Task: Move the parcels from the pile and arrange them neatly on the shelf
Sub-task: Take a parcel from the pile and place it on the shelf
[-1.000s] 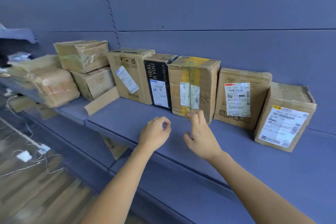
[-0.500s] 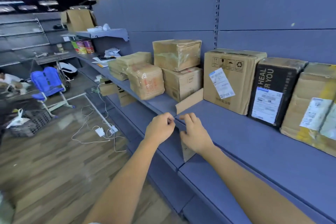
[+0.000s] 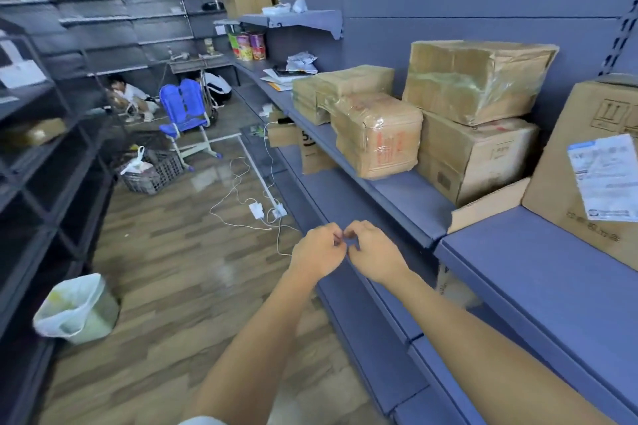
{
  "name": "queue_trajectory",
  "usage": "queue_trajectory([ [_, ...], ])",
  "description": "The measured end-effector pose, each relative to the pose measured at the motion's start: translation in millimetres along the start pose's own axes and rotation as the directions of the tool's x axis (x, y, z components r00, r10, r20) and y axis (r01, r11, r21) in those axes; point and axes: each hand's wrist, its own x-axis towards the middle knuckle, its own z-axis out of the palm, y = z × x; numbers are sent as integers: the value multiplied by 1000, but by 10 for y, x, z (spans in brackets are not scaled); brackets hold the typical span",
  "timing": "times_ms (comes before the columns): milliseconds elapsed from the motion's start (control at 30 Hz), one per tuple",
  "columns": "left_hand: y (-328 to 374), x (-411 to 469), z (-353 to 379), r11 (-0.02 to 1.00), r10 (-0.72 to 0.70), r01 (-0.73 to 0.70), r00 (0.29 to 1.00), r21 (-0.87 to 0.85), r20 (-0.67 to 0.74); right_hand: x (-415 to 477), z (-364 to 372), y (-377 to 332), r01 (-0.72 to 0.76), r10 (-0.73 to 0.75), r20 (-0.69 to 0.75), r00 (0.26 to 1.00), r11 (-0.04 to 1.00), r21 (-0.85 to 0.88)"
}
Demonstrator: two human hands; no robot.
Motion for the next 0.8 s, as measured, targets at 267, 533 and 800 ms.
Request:
queue_trajectory([
  [267,-463,733,-183,965,-120,107,992,239,40,1032,253,-106,25,-17,242,970,999,-31],
  [533,-1114,1231,-379,946,-271,258,961,196,45,1767,848,-139,23,-22,340,940,1000,2],
  [800,-1973,1902,-830,944,-255,226,962,240,94,2641,1404,-528,-62,50,326,944,998,27],
])
